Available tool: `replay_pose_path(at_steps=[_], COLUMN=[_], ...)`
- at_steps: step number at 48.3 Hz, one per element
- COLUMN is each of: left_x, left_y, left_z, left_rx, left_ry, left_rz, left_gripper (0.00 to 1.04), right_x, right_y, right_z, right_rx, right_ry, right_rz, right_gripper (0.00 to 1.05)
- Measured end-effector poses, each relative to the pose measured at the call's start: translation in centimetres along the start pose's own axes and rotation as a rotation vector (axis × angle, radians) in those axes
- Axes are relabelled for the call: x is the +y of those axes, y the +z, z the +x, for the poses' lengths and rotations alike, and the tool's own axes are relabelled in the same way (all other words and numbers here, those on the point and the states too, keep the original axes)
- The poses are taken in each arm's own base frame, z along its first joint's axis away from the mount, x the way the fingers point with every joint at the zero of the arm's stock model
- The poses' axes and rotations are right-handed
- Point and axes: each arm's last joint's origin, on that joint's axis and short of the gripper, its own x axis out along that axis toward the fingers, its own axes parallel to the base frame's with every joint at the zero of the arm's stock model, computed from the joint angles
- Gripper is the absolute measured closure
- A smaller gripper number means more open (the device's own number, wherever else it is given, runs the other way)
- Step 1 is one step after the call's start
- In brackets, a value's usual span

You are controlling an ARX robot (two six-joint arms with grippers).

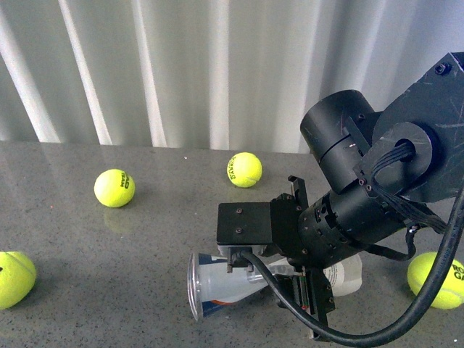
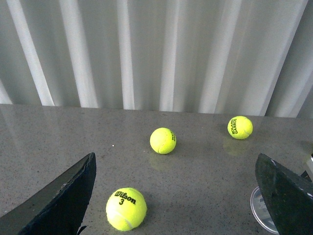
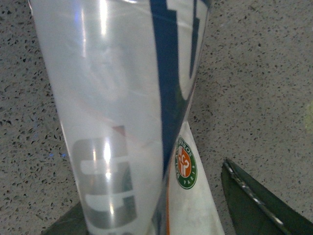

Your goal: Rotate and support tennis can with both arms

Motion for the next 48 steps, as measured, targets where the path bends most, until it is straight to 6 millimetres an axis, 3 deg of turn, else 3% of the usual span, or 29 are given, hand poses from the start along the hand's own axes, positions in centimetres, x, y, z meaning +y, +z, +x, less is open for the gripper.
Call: replay_pose_path(at_steps=[11, 13, 31, 48], left_x=[0.0, 0.0, 0.0, 0.0], left_y=[0.0, 0.0, 0.0, 0.0], left_z=[0.0, 0.0, 0.0, 0.0], left_rx=[0.0, 0.0, 0.0, 0.0], left_ry=[0.0, 0.0, 0.0, 0.0], left_rz=[0.0, 0.0, 0.0, 0.0], left_gripper=[0.07, 0.07, 0.07, 0.07], right_x=[0.1, 0.2, -0.4, -1.5], right_y=[-0.1, -0.1, 0.1, 0.9], right_z=[0.1, 0.1, -1.0, -4.9], right_rx=[-0.02, -0.019, -0.06, -0.133], right_ry=[-0.014, -0.014, -0.046, -0.094], right_rz=[0.033, 0.042, 0.081, 0.136], right_gripper=[0.07, 0.05, 0.07, 0.07])
